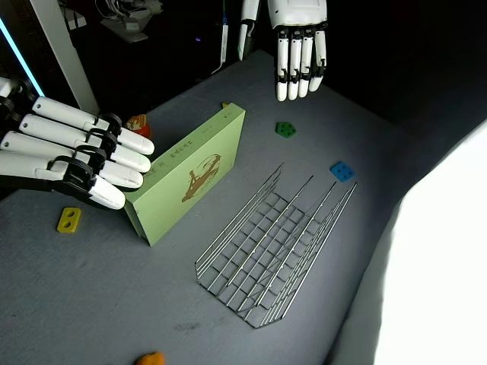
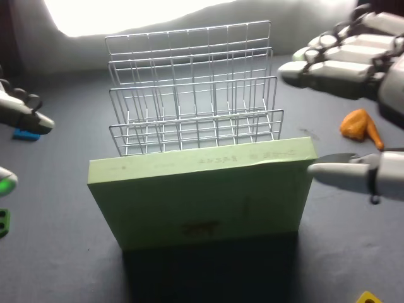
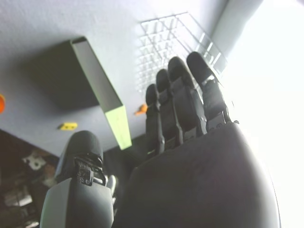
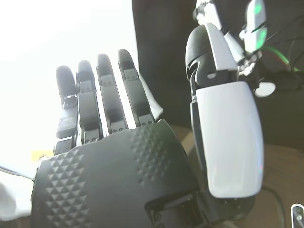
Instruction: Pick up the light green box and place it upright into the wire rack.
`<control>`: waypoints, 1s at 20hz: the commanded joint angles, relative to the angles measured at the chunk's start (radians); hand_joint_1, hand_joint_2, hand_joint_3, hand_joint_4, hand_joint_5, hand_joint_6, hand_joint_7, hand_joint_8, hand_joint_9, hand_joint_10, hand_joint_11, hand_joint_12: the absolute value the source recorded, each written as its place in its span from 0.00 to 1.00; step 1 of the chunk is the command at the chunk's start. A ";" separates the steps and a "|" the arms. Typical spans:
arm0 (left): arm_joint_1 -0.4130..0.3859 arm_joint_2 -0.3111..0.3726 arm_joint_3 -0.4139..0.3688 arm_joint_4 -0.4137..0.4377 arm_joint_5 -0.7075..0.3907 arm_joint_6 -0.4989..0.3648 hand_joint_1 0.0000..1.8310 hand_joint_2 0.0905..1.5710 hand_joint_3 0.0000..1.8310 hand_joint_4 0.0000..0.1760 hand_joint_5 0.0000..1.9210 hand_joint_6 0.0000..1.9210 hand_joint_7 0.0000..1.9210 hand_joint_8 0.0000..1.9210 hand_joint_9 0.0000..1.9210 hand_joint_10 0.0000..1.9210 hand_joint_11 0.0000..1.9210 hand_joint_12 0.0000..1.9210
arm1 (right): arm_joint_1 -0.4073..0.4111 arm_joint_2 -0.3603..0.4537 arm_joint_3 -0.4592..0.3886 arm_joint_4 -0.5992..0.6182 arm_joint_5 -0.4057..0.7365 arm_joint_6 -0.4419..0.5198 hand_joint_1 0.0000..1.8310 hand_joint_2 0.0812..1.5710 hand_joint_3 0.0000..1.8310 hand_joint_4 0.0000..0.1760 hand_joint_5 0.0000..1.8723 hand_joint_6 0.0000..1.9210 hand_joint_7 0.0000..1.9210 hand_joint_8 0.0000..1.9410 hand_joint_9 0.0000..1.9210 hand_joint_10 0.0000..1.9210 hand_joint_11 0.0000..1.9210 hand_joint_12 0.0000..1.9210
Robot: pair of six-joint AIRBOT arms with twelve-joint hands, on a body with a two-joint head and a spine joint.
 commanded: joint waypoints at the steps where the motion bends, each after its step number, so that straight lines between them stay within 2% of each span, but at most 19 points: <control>1: -0.015 -0.001 0.007 -0.008 0.089 0.001 0.13 0.79 0.00 0.11 0.12 0.00 0.17 0.00 0.15 0.00 0.00 0.36 | 0.039 -0.012 -0.005 0.054 0.031 -0.044 0.18 0.72 0.00 0.00 0.16 0.00 0.15 0.00 0.14 0.00 0.00 0.42; 3: -0.016 -0.003 0.005 -0.008 0.089 0.001 0.14 0.79 0.00 0.16 0.12 0.00 0.16 0.00 0.15 0.00 0.00 0.36 | 0.104 -0.073 0.002 0.302 -0.075 -0.240 0.16 0.73 0.00 0.00 0.17 0.00 0.13 0.00 0.14 0.00 0.00 0.44; 4: -0.016 -0.003 0.002 -0.008 0.089 0.001 0.14 0.79 0.00 0.16 0.12 0.00 0.16 0.00 0.15 0.00 0.00 0.36 | 0.129 -0.100 0.009 0.399 -0.103 -0.304 0.16 0.73 0.00 0.00 0.17 0.00 0.13 0.00 0.13 0.00 0.00 0.44; 5: -0.016 -0.003 0.000 -0.008 0.089 0.001 0.14 0.79 0.00 0.16 0.12 0.00 0.16 0.00 0.15 0.00 0.00 0.36 | 0.147 -0.119 0.013 0.477 -0.116 -0.359 0.16 0.73 0.00 0.00 0.17 0.00 0.13 0.00 0.13 0.00 0.00 0.44; 6: -0.016 -0.003 -0.001 -0.008 0.089 0.001 0.14 0.79 0.00 0.16 0.12 0.00 0.16 0.00 0.15 0.00 0.00 0.36 | 0.174 -0.153 0.018 0.611 -0.123 -0.474 0.16 0.73 0.00 0.00 0.17 0.00 0.13 0.00 0.13 0.00 0.00 0.44; 7: -0.016 -0.003 -0.001 -0.008 0.089 0.001 0.14 0.79 0.00 0.16 0.12 0.00 0.16 0.00 0.15 0.00 0.00 0.36 | 0.190 -0.173 0.022 0.668 -0.133 -0.523 0.16 0.73 0.00 0.00 0.17 0.00 0.13 0.00 0.13 0.00 0.00 0.44; 9: -0.016 -0.003 -0.002 -0.007 0.089 0.001 0.14 0.79 0.00 0.16 0.12 0.00 0.16 0.00 0.15 0.00 0.00 0.36 | 0.219 -0.219 0.036 0.755 -0.146 -0.587 0.16 0.73 0.00 0.00 0.17 0.00 0.13 0.00 0.13 0.00 0.00 0.44; 10: -0.015 -0.003 -0.004 -0.007 0.089 0.001 0.14 0.79 0.00 0.04 0.13 0.00 0.15 0.00 0.14 0.00 0.00 0.30 | 0.226 -0.232 0.041 0.782 -0.146 -0.599 0.22 0.68 0.00 0.00 0.15 0.00 0.11 0.00 0.11 0.00 0.00 0.41; 11: -0.015 -0.003 -0.008 -0.007 0.089 0.001 0.17 0.78 0.00 0.00 0.13 0.00 0.15 0.00 0.13 0.00 0.00 0.25 | 0.233 -0.250 0.051 0.808 -0.145 -0.610 0.29 0.64 0.00 0.00 0.07 0.00 0.08 0.00 0.07 0.00 0.00 0.31; 13: -0.013 -0.003 -0.010 -0.006 0.089 0.001 0.18 0.78 0.00 0.00 0.13 0.00 0.15 0.00 0.13 0.00 0.00 0.24 | 0.238 -0.290 0.068 0.867 -0.145 -0.659 0.30 0.62 0.00 0.00 0.05 0.00 0.07 0.00 0.06 0.00 0.00 0.27; 14: -0.010 -0.002 -0.010 -0.006 0.089 0.001 0.13 0.78 0.00 0.01 0.13 0.00 0.13 0.00 0.10 0.00 0.00 0.17 | 0.238 -0.301 0.072 0.887 -0.142 -0.675 0.33 0.56 0.00 0.00 0.01 0.00 0.01 0.00 0.01 0.00 0.00 0.12; 15: -0.004 -0.003 -0.010 -0.005 0.089 0.001 0.11 0.78 0.00 0.04 0.13 0.00 0.12 0.00 0.10 0.00 0.00 0.14 | 0.237 -0.318 0.077 0.936 -0.133 -0.717 0.34 0.56 0.00 0.00 0.00 0.00 0.00 0.00 0.00 0.00 0.00 0.02; 16: -0.001 -0.003 -0.013 0.002 0.090 0.002 0.12 0.78 0.00 0.05 0.14 0.00 0.12 0.00 0.09 0.00 0.00 0.15 | 0.237 -0.335 0.084 0.979 -0.123 -0.753 0.32 0.55 0.00 0.00 0.00 0.00 0.00 0.00 0.00 0.00 0.00 0.00; 17: -0.001 -0.003 -0.021 0.024 0.098 0.021 0.12 0.78 0.00 0.05 0.13 0.00 0.11 0.00 0.09 0.00 0.00 0.16 | 0.237 -0.354 0.094 1.019 -0.113 -0.782 0.34 0.53 0.00 0.00 0.00 0.00 0.00 0.00 0.00 0.00 0.00 0.00; 18: -0.001 -0.002 -0.027 0.029 0.100 0.038 0.11 0.78 0.00 0.07 0.12 0.00 0.11 0.00 0.08 0.00 0.00 0.13 | 0.237 -0.371 0.105 1.048 -0.109 -0.797 0.39 0.53 0.00 0.00 0.00 0.00 0.00 0.00 0.00 0.00 0.00 0.00; 20: -0.001 -0.001 -0.033 0.029 0.100 0.038 0.10 0.78 0.00 0.04 0.11 0.00 0.12 0.00 0.08 0.00 0.00 0.12 | 0.237 -0.406 0.125 1.144 -0.109 -0.874 0.45 0.54 0.00 0.00 0.00 0.00 0.00 0.00 0.00 0.00 0.00 0.00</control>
